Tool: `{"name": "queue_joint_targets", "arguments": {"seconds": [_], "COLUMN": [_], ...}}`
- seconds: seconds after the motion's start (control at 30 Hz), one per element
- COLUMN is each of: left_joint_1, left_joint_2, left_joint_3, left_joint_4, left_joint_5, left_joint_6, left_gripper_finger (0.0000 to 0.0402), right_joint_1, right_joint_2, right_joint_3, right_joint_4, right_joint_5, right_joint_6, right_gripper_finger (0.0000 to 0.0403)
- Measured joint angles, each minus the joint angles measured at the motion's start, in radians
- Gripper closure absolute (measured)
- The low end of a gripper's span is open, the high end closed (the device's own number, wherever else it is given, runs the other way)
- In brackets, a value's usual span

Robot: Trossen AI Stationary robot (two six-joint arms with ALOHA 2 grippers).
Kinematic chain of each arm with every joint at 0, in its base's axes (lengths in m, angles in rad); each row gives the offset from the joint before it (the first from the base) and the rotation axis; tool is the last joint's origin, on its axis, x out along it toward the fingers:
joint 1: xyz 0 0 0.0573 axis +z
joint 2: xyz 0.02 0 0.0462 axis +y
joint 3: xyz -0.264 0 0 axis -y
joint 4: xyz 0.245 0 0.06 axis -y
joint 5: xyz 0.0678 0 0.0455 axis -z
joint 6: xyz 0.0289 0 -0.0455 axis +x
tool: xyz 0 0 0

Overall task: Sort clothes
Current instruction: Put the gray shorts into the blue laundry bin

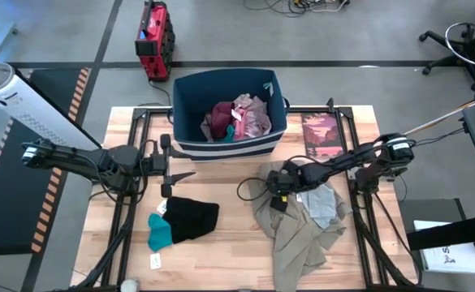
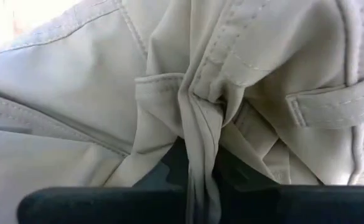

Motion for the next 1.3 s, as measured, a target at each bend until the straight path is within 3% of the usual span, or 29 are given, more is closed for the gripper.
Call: {"name": "queue_joint_targets", "arguments": {"seconds": [0.27,0.53,0.73,1.13,1.3], "left_joint_1": [0.000,0.000,0.000,0.000,0.000], "left_joint_2": [0.001,0.003,0.004,0.004,0.005], "left_joint_3": [0.000,0.000,0.000,0.000,0.000], "left_joint_4": [0.011,0.018,0.018,0.037,0.037], "left_joint_5": [0.000,0.000,0.000,0.000,0.000], "left_joint_6": [0.002,0.001,0.001,0.008,0.008], "left_gripper_finger": [0.0189,0.0182,0.0190,0.0172,0.0166], "right_joint_1": [0.042,0.122,0.179,0.187,0.197], "right_joint_2": [-0.114,-0.217,-0.223,-0.222,-0.222], "right_joint_3": [0.073,0.278,0.444,0.690,0.769], "right_joint_4": [-0.055,-0.265,-0.371,-0.451,-0.465], "right_joint_5": [-0.020,0.158,0.278,0.288,0.348], "right_joint_6": [0.001,-0.031,-0.074,-0.165,-0.236], "right_gripper_finger": [0.0401,0.0402,0.0402,0.0403,0.0403]}}
